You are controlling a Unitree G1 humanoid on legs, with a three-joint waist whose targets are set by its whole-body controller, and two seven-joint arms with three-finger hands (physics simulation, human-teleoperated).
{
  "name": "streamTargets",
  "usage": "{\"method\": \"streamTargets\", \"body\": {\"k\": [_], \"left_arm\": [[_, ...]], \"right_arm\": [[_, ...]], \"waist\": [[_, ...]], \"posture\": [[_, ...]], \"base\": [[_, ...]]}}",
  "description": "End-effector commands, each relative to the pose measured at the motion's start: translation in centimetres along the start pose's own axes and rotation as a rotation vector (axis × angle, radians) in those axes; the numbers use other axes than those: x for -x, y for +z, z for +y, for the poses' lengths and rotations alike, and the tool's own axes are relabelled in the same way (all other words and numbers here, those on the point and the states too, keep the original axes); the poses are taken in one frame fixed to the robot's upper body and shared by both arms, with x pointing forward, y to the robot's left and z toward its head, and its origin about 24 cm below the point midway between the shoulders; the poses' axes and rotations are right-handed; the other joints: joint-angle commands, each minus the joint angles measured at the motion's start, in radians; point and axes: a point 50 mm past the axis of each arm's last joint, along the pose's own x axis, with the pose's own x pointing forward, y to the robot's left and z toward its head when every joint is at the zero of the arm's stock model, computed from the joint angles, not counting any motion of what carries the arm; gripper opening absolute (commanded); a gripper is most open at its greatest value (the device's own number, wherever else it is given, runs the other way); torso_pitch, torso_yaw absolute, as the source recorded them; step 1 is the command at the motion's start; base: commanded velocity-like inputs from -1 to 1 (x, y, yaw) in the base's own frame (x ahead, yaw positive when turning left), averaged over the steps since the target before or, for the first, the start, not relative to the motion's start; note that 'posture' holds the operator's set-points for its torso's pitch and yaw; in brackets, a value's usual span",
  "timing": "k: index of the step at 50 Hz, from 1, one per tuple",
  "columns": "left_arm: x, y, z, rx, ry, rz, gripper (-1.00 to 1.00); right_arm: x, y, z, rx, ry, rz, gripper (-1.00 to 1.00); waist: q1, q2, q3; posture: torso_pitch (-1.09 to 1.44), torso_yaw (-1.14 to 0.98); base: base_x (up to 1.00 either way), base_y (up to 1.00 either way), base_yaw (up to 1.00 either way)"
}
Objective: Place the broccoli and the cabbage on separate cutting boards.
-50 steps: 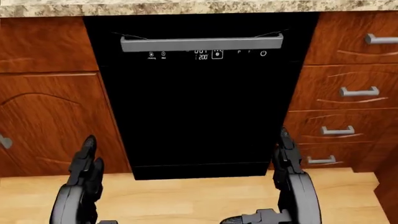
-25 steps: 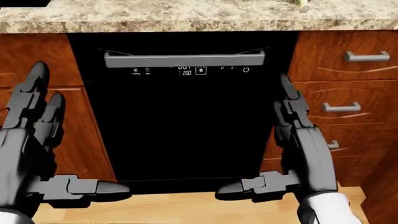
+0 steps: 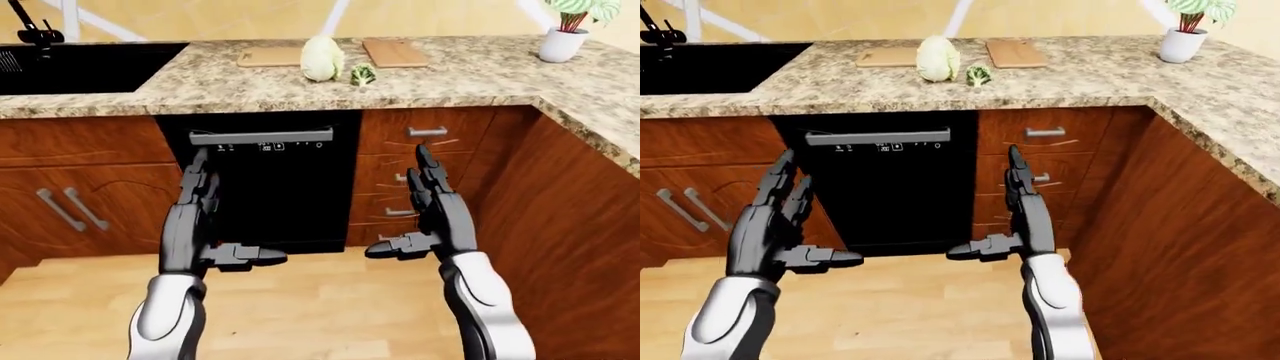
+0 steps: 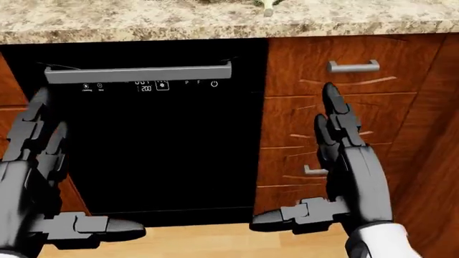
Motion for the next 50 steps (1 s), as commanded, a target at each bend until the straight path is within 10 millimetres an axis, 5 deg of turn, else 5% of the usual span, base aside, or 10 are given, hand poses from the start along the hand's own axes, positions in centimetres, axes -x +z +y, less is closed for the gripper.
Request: {"method": "streamTargets", "body": {"k": [1,6,17,30,31,35,37,41,42,50], "left_arm": [[0.1,1.7,-0.4,0.003,-0.025,-0.097,1.00],[0.0,1.5,-0.4,0.005,-0.025,-0.097,1.00],[-0.1,3.7,0.6,-0.003,-0.006,-0.138,1.00],[0.0,4.1,1.1,-0.001,0.002,-0.148,1.00],[0.0,4.1,1.1,-0.001,0.002,-0.148,1.00],[-0.3,4.8,1.0,-0.002,-0.008,-0.161,1.00],[-0.4,5.6,1.2,0.007,-0.009,-0.172,1.00],[-0.6,5.9,1.3,0.011,-0.010,-0.177,1.00],[-0.6,5.9,1.3,0.009,-0.012,-0.178,1.00],[-0.6,6.8,1.3,0.008,-0.015,-0.193,1.00]], "right_arm": [[0.0,2.0,-0.2,0.015,-0.010,-0.106,1.00],[-0.1,2.2,0.0,0.023,-0.011,-0.110,1.00],[-0.6,3.0,0.4,0.067,0.002,-0.117,1.00],[-0.4,4.1,1.0,0.019,0.050,-0.126,1.00],[-0.4,4.2,0.8,0.009,0.037,-0.128,1.00],[-0.3,5.1,0.6,0.025,0.015,-0.150,1.00],[-0.2,5.6,0.6,0.026,0.014,-0.159,1.00],[0.0,6.5,0.5,0.032,0.010,-0.176,1.00],[0.0,6.7,0.5,0.035,0.009,-0.180,1.00],[0.2,8.0,0.0,0.029,-0.012,-0.210,1.00]], "waist": [[-0.001,0.001,-0.007],[-0.009,-0.141,-0.009],[-0.030,-0.078,0.010],[-0.052,-0.059,-0.010],[-0.028,-0.102,-0.017],[-0.038,-0.057,-0.015],[-0.045,-0.004,0.043],[-0.047,0.089,0.005],[-0.047,0.035,0.045],[-0.027,0.008,0.009]], "posture": [[0.00,0.00],[0.00,0.00],[0.00,0.00],[0.00,0.00],[0.00,0.00],[0.00,0.00],[0.00,0.00],[0.00,0.00],[0.00,0.00],[0.00,0.00]], "base": [[0.00,-0.64,0.00],[0.00,-0.45,0.00],[0.11,0.00,0.00],[0.04,0.16,0.62],[0.00,0.20,0.00],[0.07,0.00,0.00],[0.53,0.00,0.00],[0.53,0.00,0.00],[0.53,0.00,0.00],[0.47,0.00,0.00]]}}
